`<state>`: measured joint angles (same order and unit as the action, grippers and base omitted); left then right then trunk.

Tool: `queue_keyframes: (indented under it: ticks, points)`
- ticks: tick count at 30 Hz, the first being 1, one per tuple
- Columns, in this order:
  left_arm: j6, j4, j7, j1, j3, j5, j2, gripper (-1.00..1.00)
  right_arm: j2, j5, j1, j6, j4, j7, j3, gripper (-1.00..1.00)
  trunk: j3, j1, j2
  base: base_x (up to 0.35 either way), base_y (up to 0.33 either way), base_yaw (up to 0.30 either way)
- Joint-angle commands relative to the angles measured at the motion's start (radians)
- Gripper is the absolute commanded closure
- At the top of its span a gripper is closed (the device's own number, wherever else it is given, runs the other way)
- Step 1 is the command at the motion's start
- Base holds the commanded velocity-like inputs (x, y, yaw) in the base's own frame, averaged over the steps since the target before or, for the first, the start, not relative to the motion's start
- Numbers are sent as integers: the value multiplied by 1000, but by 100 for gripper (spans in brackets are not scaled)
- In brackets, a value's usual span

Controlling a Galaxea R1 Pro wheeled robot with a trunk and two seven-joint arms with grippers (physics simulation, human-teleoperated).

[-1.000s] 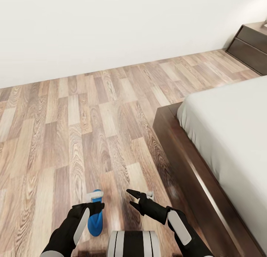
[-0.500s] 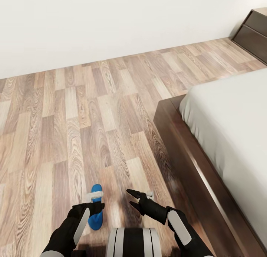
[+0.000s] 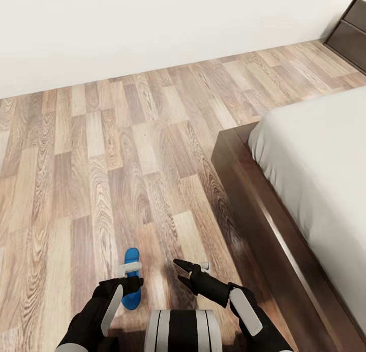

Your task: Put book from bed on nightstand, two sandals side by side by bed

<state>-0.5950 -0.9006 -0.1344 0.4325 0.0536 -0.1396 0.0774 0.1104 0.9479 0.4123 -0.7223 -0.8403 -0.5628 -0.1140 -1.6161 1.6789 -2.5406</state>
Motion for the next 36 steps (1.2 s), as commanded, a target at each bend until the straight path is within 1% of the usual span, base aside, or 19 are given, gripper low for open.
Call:
queue_keyframes:
  ticks: [1,10,18,29,36]
  points:
    - [-4,-1,-7,0,2,-11,1,-100,0,3,0,-5,0,0,0,-100,-1,0,0,0,0,0]
    - [-4,-1,-7,0,2,-11,1,-100,0,3,0,-5,0,0,0,-100,-1,0,0,0,0,0]
    - [-4,-1,-7,0,2,-11,1,-100,0,3,0,-5,0,0,1,-100,-31,3,-2,0,0,0]
    - [-3,-2,-7,0,2,-11,1,-100,0,3,0,-5,0,0,1,-100,-31,3,-2,1,0,0]
    - [-3,-3,-7,0,2,-11,1,-100,0,3,0,-5,1,0,0,-100,-31,3,-2,120,0,0]
